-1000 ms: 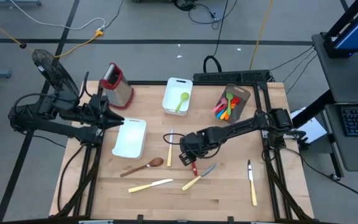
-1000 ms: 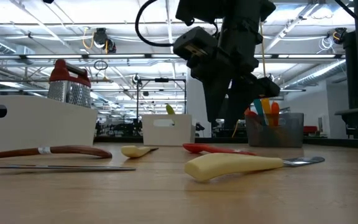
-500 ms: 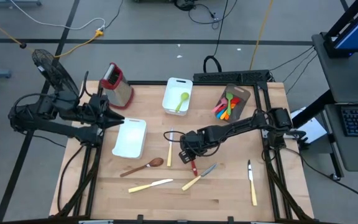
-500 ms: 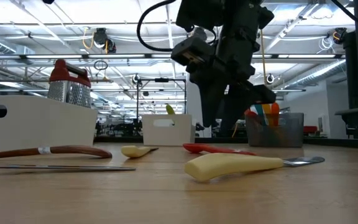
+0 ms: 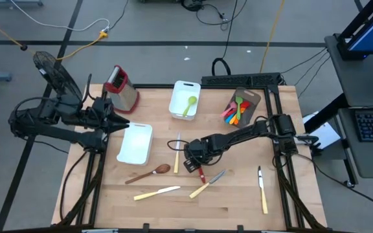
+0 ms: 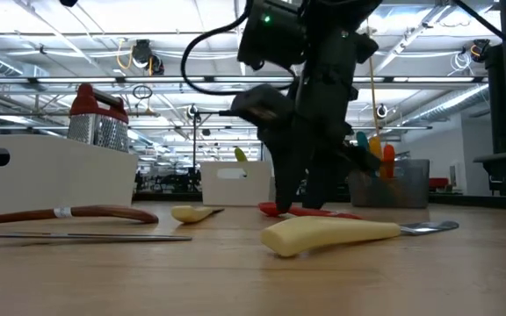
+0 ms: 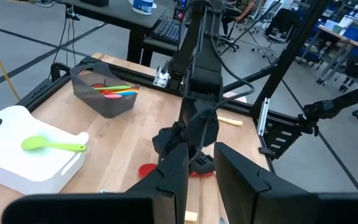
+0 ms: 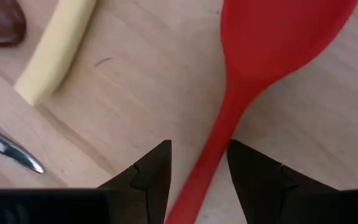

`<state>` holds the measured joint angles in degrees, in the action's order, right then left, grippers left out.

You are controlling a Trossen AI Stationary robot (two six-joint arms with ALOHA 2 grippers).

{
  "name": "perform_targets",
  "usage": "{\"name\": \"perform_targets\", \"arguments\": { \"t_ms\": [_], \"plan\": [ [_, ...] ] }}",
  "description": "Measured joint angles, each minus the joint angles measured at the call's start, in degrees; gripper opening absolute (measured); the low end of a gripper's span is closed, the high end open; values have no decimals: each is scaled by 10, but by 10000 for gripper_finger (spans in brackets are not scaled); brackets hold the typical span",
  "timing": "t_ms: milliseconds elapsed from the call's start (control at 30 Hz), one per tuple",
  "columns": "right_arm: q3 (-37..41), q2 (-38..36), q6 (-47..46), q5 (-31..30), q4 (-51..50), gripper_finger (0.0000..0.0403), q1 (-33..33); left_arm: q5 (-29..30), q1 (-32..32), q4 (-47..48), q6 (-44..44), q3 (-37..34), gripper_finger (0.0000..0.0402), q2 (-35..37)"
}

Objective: Pick & Place Kitchen Items
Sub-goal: Put the red serving spoon into the top white bin

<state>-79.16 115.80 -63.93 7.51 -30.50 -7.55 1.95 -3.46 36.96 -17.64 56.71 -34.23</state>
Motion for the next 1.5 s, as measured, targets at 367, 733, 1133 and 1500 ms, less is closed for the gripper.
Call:
{"name": "perform_targets", "arguments": {
  "t_ms": [367,733,1133,1500],
  "plan": [
    [0,56,-44,-19,-46,153,-4,7,1,11,-8,0,81,0],
    [2,57,-90,-40,-71,74,-4,11,0,10,0,0,81,0],
    [2,38,-132,-62,-37,24,-1,16,1,10,10,0,81,0],
    [5,-15,-129,-119,15,24,1,27,0,10,10,0,81,0]
  ]
}}
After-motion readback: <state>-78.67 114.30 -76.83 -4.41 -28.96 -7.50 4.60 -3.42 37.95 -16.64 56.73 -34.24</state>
